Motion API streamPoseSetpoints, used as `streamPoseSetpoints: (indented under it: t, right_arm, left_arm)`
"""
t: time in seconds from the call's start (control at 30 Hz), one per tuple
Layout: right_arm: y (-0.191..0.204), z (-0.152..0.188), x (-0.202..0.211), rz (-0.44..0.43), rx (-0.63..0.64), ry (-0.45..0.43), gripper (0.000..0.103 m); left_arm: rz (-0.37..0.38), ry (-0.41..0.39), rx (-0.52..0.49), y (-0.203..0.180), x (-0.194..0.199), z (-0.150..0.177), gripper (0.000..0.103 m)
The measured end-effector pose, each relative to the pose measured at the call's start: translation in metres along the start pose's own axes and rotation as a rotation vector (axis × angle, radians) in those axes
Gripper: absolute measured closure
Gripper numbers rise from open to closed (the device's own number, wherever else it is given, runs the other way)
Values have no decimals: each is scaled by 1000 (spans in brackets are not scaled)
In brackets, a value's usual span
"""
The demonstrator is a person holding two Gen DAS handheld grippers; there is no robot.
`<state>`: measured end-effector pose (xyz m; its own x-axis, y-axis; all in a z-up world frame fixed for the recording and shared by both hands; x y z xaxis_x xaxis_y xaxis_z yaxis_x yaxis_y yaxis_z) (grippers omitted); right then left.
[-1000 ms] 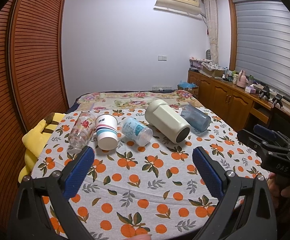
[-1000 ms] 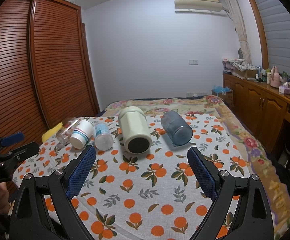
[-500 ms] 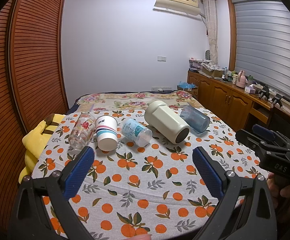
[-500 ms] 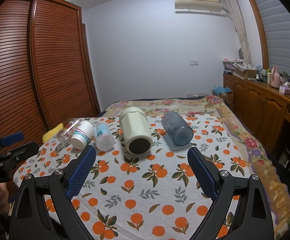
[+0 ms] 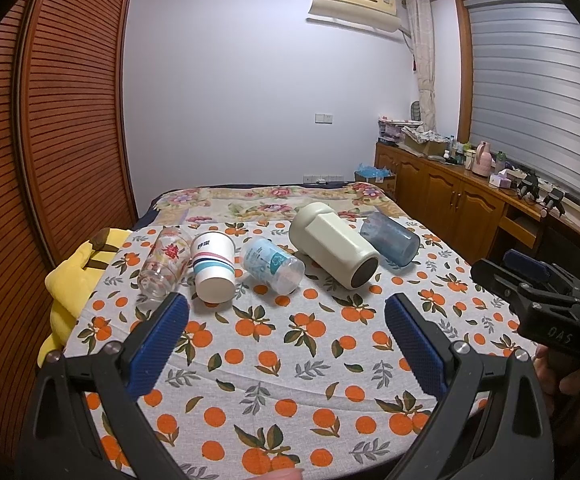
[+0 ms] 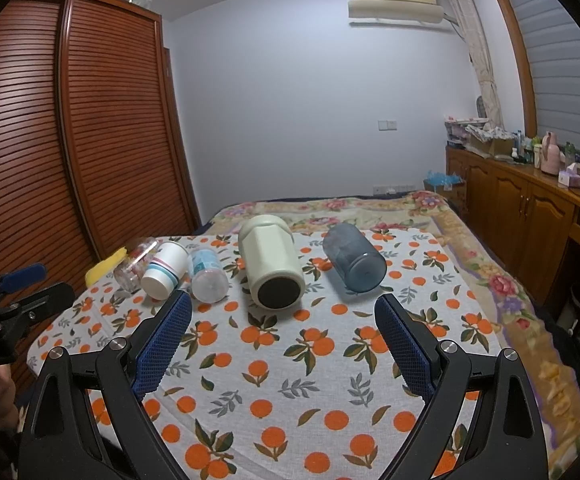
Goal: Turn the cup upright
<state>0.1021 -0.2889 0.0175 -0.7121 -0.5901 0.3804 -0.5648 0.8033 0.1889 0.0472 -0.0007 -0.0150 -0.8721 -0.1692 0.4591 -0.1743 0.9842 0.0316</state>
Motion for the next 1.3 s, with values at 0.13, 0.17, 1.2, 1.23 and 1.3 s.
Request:
streamPoseSetpoints:
  t: [0.13, 0.17, 1.2, 1.23, 1.3]
  right_arm:
    - [-1, 1, 0, 4, 2, 2, 9]
    - [-1, 1, 0, 3, -1, 4, 9]
    - [-49, -40, -53, -20, -30, 83, 9]
    - [-52, -43, -58, -17, -23, 93, 10]
    - [-59, -49, -70, -11, -7, 114, 10]
  left_arm:
    - [-1, 1, 0, 0, 1, -1, 4]
    - [-1, 1, 0, 0, 1, -3, 4]
    - [47, 54, -11, -5, -56, -12, 4]
    - [50, 57, -13, -6, -59, -13, 4]
    - [52, 66, -25, -9, -70, -16, 4]
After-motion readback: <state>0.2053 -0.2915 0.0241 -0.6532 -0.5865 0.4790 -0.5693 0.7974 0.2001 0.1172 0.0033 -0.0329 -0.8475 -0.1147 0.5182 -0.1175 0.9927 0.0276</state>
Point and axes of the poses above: each gripper's, at about its wrist camera, not at the fingertips, and x roughly against the way its jaws point, y to its left, z to its underside, the point moved 6 cm from there along -x, roughly the way its jaws point, and after that the axes turned 10 degrees about -z, right-handed, at the moved point
